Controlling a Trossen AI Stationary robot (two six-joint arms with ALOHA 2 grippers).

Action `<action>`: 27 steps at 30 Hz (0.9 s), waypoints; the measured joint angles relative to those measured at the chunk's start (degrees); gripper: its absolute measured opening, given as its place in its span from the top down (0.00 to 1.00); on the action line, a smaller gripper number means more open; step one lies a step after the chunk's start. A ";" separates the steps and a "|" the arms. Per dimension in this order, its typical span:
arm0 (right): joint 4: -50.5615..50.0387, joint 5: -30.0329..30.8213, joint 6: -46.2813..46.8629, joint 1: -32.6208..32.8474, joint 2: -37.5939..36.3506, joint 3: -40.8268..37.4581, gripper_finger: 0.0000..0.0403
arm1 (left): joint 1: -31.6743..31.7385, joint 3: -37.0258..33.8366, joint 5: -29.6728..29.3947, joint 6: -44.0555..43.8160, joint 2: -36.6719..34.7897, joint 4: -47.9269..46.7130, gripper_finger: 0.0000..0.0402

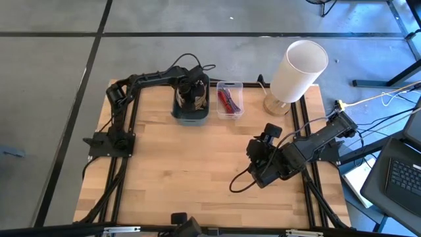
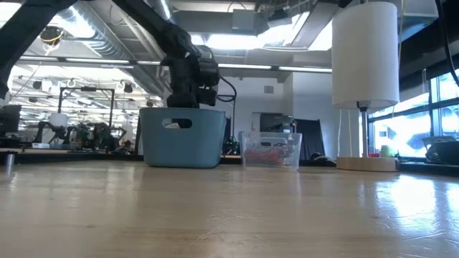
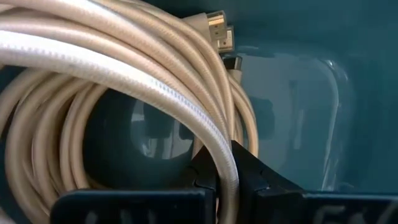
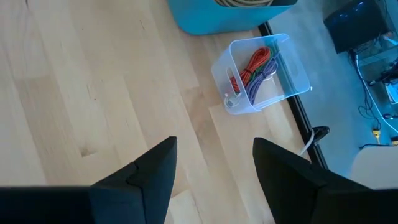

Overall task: Pick & Place USB Port
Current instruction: Put the white charger cable into the dark blue bin, then return to home position

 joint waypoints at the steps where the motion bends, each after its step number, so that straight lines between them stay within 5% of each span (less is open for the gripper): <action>1: 0.00 0.00 0.15 -0.01 0.00 0.01 0.46 | 0.00 0.00 0.00 -0.03 0.02 0.08 0.98; 9: -0.01 -0.02 0.35 0.00 0.00 0.01 0.46 | -0.23 1.18 -0.49 -2.82 0.47 0.08 0.83; 18: 0.00 -1.97 0.53 0.01 0.00 0.01 0.46 | -1.98 5.68 -8.88 -3.24 0.56 0.33 0.61; 27: -0.01 -2.14 0.46 0.01 0.00 0.01 0.46 | -2.25 9.63 -8.87 -4.61 0.52 -9.68 0.50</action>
